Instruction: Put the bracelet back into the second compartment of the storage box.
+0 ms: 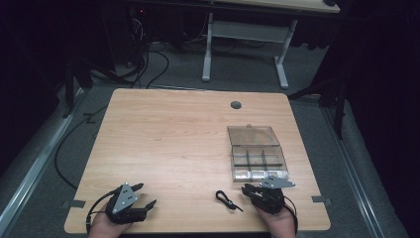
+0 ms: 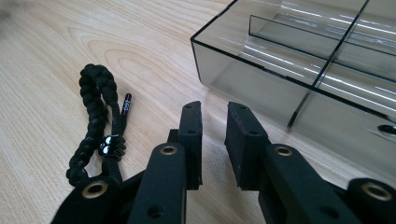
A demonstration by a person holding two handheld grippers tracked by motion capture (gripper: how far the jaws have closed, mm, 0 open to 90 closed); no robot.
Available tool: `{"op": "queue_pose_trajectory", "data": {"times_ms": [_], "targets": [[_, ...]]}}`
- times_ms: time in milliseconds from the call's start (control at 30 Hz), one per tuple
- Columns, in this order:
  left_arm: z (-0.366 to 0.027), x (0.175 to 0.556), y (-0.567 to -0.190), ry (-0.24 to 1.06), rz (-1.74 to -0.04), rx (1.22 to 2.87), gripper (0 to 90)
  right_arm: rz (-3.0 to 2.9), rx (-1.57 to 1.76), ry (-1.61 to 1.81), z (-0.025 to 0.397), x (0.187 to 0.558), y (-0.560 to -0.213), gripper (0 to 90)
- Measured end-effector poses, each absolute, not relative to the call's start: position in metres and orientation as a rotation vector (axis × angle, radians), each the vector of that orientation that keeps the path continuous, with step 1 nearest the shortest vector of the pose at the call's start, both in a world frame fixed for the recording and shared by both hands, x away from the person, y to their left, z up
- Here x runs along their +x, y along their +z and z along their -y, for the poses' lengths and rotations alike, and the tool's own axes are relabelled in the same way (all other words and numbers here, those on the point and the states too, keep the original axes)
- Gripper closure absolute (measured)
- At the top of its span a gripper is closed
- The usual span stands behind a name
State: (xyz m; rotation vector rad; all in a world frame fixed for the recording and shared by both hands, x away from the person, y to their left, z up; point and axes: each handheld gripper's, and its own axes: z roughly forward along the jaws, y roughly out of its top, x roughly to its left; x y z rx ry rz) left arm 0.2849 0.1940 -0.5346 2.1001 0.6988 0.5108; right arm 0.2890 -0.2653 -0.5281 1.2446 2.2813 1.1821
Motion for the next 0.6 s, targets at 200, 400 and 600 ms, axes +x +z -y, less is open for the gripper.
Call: {"op": "queue_pose_trajectory", "data": {"times_ms": [200, 400, 600], "targets": [[-0.1940, 0.2847, -0.5346, 0.509, -0.694, 2.100, 28.2, -2.297, 1.241, 1.146, 0.2629, 0.2908, -0.5294, 76.8], [-0.1937, 0.2845, -0.5347, 0.510, -0.691, 2.102, 28.3, -2.304, 1.245, 1.134, 0.2614, 0.2913, -0.5300, 76.7], [-0.1935, 0.2846, -0.5346, 0.509, -0.689, 2.106, 28.4, -2.296, 1.217, 1.168, 0.2627, 0.2887, -0.5269, 79.2]]}}
